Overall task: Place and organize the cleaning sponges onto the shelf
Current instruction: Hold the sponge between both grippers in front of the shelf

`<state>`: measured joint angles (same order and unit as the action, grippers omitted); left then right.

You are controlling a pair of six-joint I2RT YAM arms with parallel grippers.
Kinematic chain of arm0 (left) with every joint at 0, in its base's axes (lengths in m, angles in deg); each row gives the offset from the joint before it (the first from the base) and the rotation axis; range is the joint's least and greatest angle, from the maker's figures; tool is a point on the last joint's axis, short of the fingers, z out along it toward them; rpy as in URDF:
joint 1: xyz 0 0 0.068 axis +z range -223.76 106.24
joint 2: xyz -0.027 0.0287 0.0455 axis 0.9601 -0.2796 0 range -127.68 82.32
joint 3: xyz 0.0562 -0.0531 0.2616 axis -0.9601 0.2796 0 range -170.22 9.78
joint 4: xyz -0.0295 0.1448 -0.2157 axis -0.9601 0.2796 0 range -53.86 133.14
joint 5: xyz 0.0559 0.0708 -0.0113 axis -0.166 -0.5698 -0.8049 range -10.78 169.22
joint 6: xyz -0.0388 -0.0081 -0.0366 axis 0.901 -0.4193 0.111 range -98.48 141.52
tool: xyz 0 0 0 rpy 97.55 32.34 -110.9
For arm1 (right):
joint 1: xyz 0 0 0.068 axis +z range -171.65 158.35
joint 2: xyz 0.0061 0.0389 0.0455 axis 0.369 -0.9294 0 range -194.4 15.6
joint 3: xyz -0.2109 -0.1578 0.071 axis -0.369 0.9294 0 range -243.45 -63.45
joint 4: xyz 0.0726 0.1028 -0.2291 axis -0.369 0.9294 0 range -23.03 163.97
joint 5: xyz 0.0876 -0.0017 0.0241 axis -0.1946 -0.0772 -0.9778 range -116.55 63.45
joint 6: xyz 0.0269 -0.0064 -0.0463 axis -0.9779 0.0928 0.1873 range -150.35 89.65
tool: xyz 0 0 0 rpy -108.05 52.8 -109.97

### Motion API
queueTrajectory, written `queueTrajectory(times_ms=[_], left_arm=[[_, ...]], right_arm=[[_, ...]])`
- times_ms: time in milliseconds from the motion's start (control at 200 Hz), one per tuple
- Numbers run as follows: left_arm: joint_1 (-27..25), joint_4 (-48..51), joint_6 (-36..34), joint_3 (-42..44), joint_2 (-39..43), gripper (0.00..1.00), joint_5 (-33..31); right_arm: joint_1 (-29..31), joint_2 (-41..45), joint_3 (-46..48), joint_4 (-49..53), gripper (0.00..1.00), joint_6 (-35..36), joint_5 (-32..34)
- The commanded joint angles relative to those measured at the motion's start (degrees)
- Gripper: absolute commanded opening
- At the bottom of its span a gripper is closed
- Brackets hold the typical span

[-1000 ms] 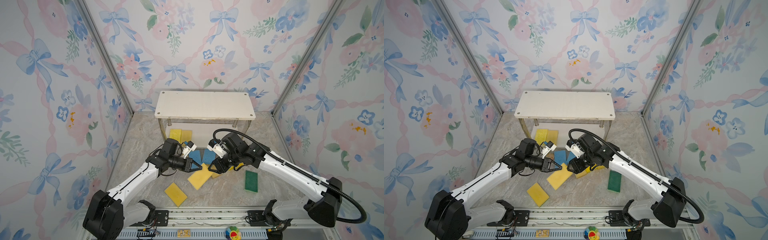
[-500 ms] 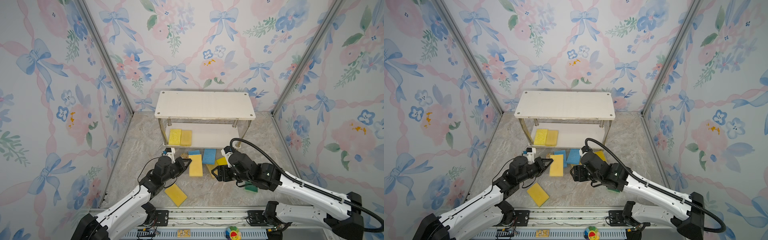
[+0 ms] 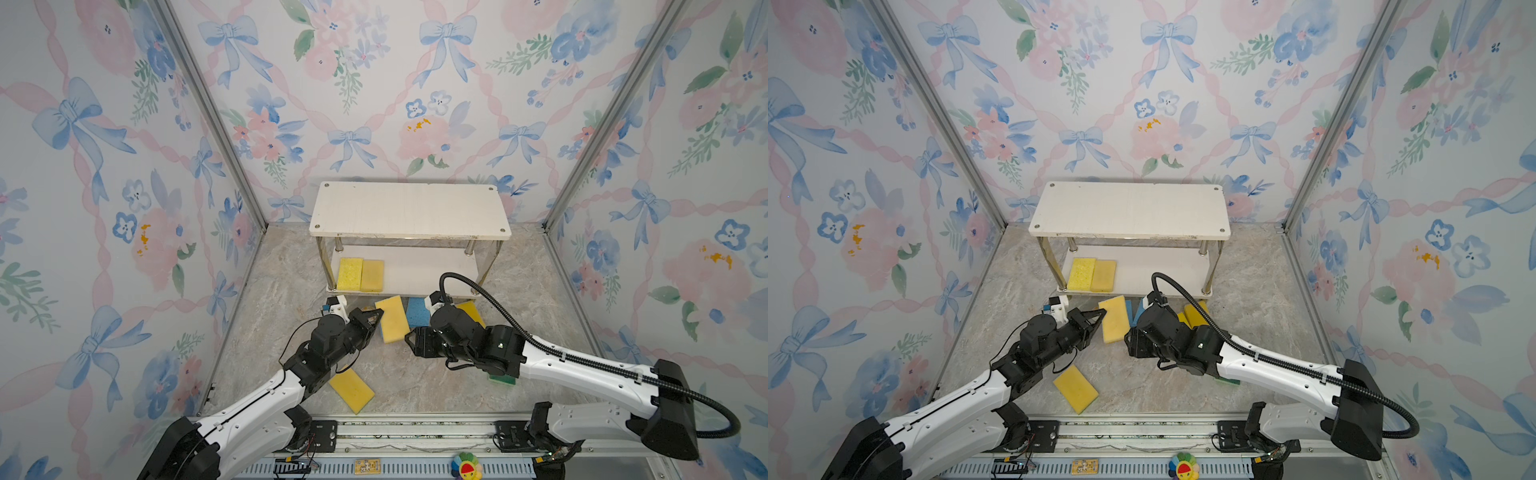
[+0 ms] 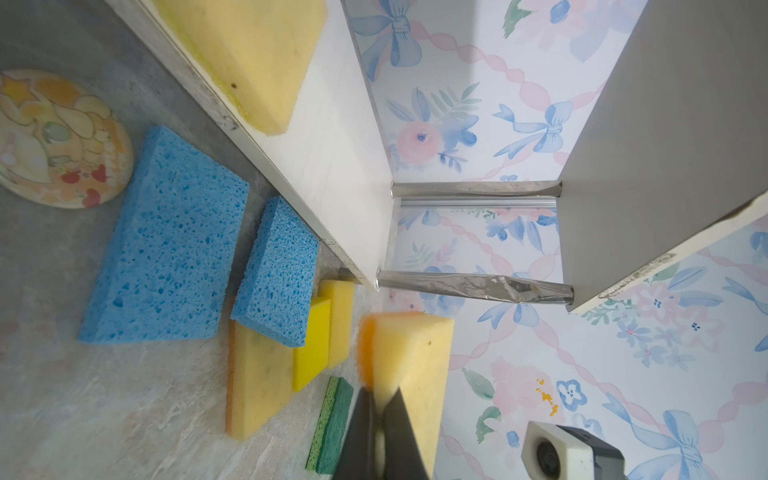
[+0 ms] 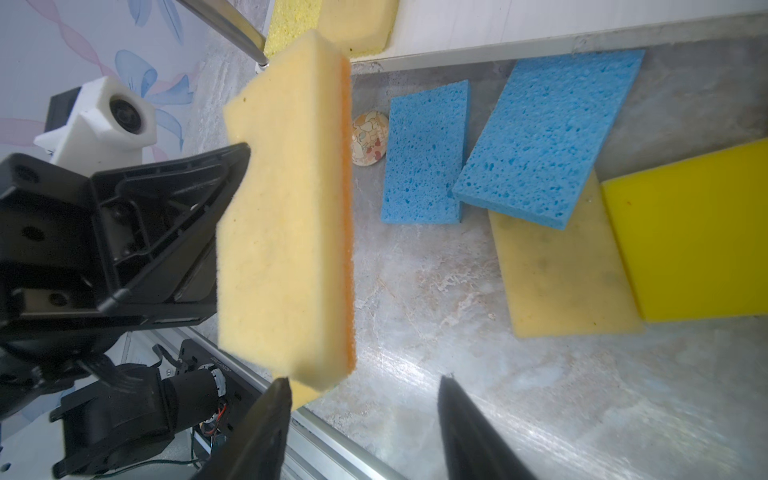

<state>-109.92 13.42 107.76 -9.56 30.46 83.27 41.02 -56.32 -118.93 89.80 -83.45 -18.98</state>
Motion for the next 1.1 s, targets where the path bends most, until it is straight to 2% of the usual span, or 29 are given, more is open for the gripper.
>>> queueTrajectory(times_ms=[0,670,795,940,1095], left_arm=[[-0.25,-1.58,0.23,-1.8,0.0,0.0,0.25],[-1.46,-2.17,-0.63,-3.2,-1.78,0.0,2.89],[-1.52,-2.24,-0.76,-3.52,-2.1,0.0,3.13],[-1.48,-2.22,-0.72,-3.45,-1.89,0.0,3.09],[-1.56,-2.24,-0.72,-3.69,-1.86,0.0,3.41]], right_arm=[[-0.27,-0.87,-2.04,-1.78,0.53,0.09,0.6],[-0.71,-2.0,-2.15,-3.74,0.29,0.33,0.19],[-1.18,-1.35,-1.73,-3.92,0.32,0.28,0.15],[-2.19,0.16,0.3,-5.72,0.44,-0.85,-0.89],[-3.12,1.26,1.76,-6.44,0.42,-1.56,-1.33]])
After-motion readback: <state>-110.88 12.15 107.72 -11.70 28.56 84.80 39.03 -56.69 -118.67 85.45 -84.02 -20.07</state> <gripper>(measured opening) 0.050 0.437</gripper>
